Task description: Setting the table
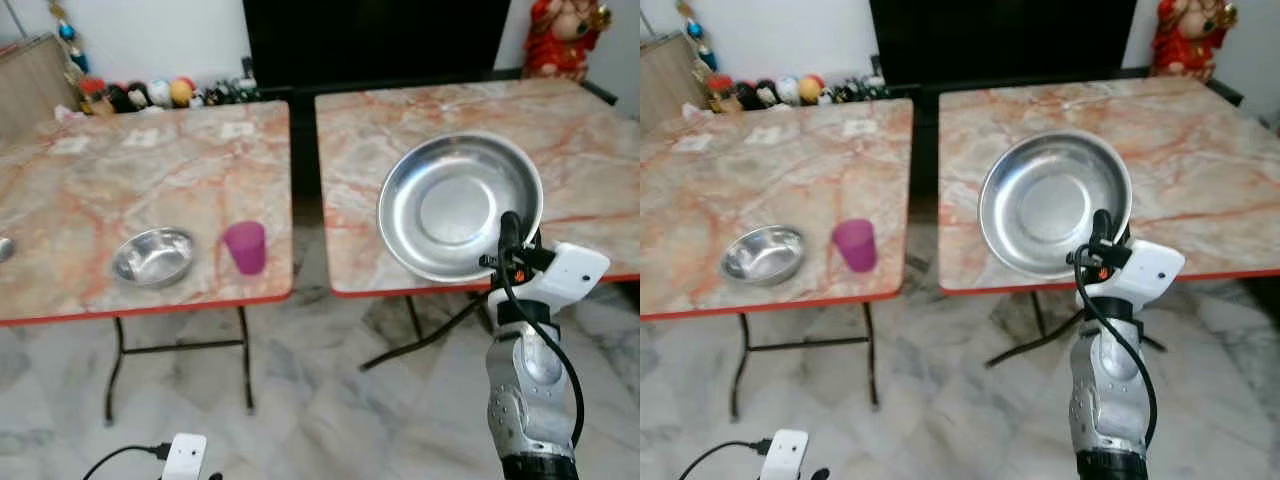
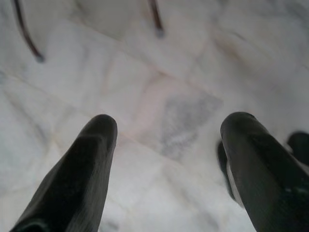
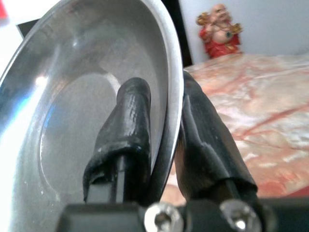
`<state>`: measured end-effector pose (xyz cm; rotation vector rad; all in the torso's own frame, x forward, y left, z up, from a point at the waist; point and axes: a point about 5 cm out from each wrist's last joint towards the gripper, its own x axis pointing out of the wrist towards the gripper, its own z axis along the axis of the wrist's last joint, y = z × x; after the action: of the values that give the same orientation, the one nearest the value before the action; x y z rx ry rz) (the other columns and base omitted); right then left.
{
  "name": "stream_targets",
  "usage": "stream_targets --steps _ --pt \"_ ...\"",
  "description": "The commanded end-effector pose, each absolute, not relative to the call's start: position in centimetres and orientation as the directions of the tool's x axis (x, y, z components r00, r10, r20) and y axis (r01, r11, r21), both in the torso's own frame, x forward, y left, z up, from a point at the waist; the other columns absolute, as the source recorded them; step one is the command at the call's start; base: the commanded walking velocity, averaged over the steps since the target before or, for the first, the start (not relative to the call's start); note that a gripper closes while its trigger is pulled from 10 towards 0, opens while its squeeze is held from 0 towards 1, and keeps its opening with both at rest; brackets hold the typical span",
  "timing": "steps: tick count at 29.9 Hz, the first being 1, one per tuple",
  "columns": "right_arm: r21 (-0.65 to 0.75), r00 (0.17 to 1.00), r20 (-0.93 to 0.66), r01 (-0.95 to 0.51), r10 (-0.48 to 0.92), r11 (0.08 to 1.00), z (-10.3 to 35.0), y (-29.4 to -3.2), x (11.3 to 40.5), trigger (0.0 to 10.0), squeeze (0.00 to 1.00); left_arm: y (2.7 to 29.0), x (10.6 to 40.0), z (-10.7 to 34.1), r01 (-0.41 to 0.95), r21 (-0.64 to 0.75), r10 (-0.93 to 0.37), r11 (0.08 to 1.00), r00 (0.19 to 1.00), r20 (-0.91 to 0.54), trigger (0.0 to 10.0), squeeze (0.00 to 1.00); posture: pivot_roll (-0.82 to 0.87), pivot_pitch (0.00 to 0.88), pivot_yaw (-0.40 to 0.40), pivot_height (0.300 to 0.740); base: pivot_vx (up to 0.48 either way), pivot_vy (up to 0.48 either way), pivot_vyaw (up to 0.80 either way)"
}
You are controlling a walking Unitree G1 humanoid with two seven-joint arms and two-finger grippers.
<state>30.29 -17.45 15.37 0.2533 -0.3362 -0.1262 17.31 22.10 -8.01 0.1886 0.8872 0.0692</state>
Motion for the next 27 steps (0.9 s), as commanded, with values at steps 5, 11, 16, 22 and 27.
stream_targets --steps 5,11,16,22,27 --pt "0.261 0.922 0.341 0.094 -0.182 0.961 16.28 -18.06 30.37 10.0 0.0 22.32 17.52 -7.88 0.018 0.201 0.145 0.979 0.632 -0.761 10.0 0.0 -0.12 0.0 0.06 0.732 0.0 -0.427 0.0" --pt "0.26 0.925 0.333 0.096 -0.182 0.961 16.1 -18.1 30.35 10.0 0.0 22.25 17.21 -8.03 0.008 0.188 0.142 0.982 0.626 -0.767 10.0 0.0 -0.11 0.006 0.052 0.732 0.0 -0.251 0.0" --pt "0.26 0.93 0.326 0.087 -0.172 0.962 15.94 -17.7 30.22 10.0 0.0 22.25 16.76 -8.18 0.001 0.176 0.137 0.984 0.627 -0.767 10.0 0.0 -0.11 0.021 0.052 0.732 0.0 0.0 0.0" --pt "0.263 0.932 0.319 0.089 -0.173 0.961 15.78 -17.71 30.14 10.0 0.0 22.05 16.71 -8.24 0.011 0.164 0.121 0.986 0.629 -0.768 10.0 0.0 -0.12 0.023 0.051 0.732 0.094 0.0 0.0" --pt "0.265 0.938 0.289 0.116 -0.194 0.957 15.39 -18.12 30.14 10.0 0.0 21.82 16.94 -8.19 0.014 0.161 0.116 0.987 0.631 -0.767 10.0 0.0 -0.12 0.02 0.049 0.732 0.352 0.0 0.0"
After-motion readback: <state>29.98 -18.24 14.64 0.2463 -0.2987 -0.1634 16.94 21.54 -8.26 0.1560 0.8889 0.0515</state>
